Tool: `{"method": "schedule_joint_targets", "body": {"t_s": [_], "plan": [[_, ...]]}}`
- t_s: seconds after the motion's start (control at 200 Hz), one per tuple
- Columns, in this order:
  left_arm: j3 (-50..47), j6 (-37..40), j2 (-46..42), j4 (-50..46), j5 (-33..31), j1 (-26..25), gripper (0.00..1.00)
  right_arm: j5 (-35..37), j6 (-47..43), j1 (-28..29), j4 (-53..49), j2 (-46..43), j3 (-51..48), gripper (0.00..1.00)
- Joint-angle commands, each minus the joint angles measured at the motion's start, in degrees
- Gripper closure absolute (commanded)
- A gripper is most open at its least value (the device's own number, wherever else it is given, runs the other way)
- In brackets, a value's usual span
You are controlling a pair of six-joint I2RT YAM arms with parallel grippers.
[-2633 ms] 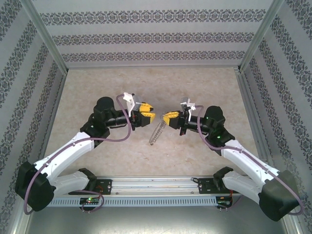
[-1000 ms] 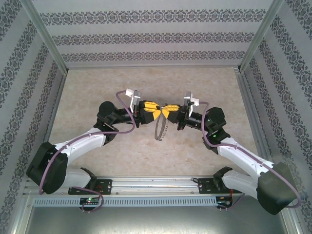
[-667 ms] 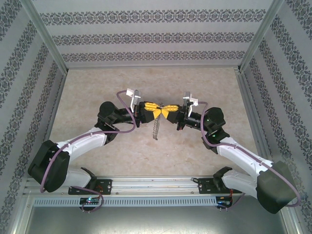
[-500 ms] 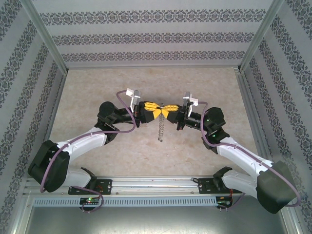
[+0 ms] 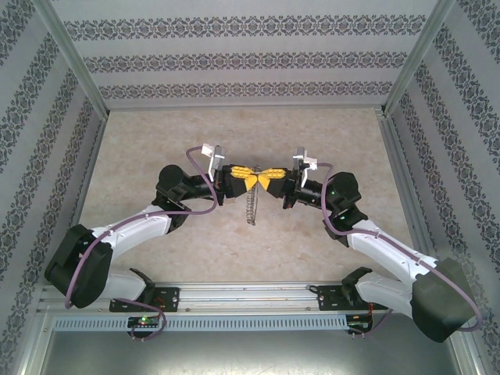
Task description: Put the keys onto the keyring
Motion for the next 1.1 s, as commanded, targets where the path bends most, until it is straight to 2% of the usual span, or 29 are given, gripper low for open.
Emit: {"method": "schedule_joint_targets", "body": {"t_s": [0.0,0.23,0.36,0.45,0.495,0.635,0.749,0.824,0.839,0.969,1.094], "plan": [[0.33,-0.88,-0.10,4.66,1.64,-0.77,0.86,0.61,-0.04,0.52,3.04,0.26,1.25,1.00],[1.64,-1.22,1.37,5.40,2.32,-0.98,0.92,-0.08,-0.18,0.57,1.69,0.49,1.52,1.00],[1.78,-1.10,2.33,6.99,2.39,-1.10,1.00,0.06,-0.71,0.28,-0.39,-0.20,1.35,1.00],[1.28,0.16,2.43,7.47,2.10,-1.14,1.00,0.98,-0.53,-1.06,-2.21,-2.13,0.45,0.68],[0.68,1.40,2.16,7.24,1.85,-1.14,1.00,1.42,-0.28,-2.06,-3.56,-3.63,-0.11,0.55],[-0.96,8.96,-0.55,1.50,0.21,-1.14,1.00,4.15,-0.68,-5.37,-11.13,-10.75,-2.48,0.39],[-1.74,18.87,-4.60,-8.67,-2.42,-1.27,1.00,11.91,-3.15,-7.57,-22.74,-17.82,-4.41,0.24],[-1.71,25.60,-7.60,-16.54,-4.73,-1.42,1.00,17.74,-4.79,-8.05,-28.88,-22.12,-5.95,0.10],[-1.61,27.13,-8.15,-18.18,-5.35,-1.45,1.00,19.45,-4.92,-8.21,-30.22,-23.10,-6.38,0.04],[-0.92,35.47,-11.79,-28.22,-9.45,-1.80,1.00,31.27,-4.87,-8.85,-37.99,-28.32,-8.49,0.02],[-1.26,40.10,-13.79,-32.44,-14.20,-2.25,1.00,37.30,-4.63,-9.49,-43.42,-29.17,-8.49,0.02]]}}
